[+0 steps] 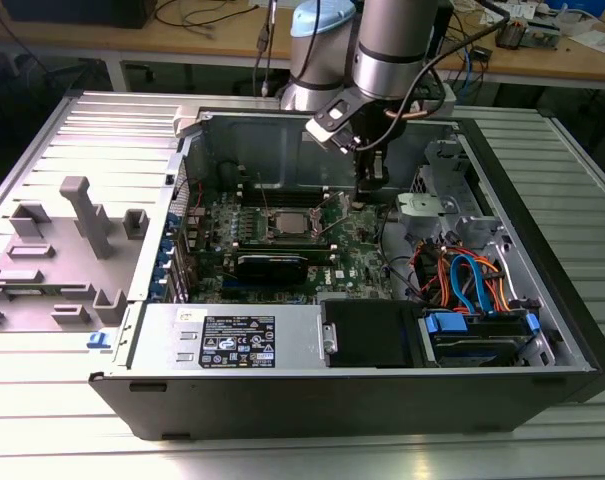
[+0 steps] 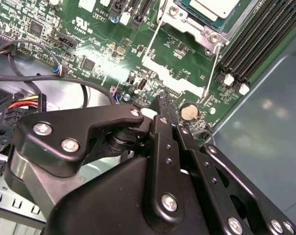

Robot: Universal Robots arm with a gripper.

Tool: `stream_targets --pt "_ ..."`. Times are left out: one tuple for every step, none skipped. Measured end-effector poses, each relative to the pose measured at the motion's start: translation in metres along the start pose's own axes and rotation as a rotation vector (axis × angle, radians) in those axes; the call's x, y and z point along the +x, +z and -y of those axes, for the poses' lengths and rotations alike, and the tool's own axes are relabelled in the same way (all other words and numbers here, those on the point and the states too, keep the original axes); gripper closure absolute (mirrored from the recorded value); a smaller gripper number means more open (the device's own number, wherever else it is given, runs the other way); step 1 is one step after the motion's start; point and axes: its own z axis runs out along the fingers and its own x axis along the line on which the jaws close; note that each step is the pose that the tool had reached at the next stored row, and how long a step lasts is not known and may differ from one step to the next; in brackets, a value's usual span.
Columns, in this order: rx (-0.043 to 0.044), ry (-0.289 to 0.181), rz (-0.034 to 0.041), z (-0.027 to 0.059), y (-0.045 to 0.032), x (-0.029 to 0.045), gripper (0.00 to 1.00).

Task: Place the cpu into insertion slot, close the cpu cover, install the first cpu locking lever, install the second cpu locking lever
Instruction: 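Close the cpu cover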

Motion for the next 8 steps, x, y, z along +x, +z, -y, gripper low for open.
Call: stream_targets --pt "0.0006 0.0 -0.0001 0.0 0.0016 0.0001 0.89" --pt "0.001 0.0 -0.0001 0.0 0.0026 0.0001 0.89" --pt "0.0026 0.0 -0.0001 0.0 0.0048 0.0002 0.89" --pt "0.0047 0.0 -0.0001 0.0001 0.0062 0.0002 0.89" --pt "0.0065 0.0 -0.0001 0.0001 0.0076 0.0002 0.89" --pt "0.0075 0.0 -0.0001 0.0001 0.0084 0.0003 0.89" --pt "0.0082 0.0 -0.0002 0.0001 0.0092 0.0003 0.89" --pt "0.0085 0.0 -0.0002 0.0001 0.0097 0.0003 0.89"
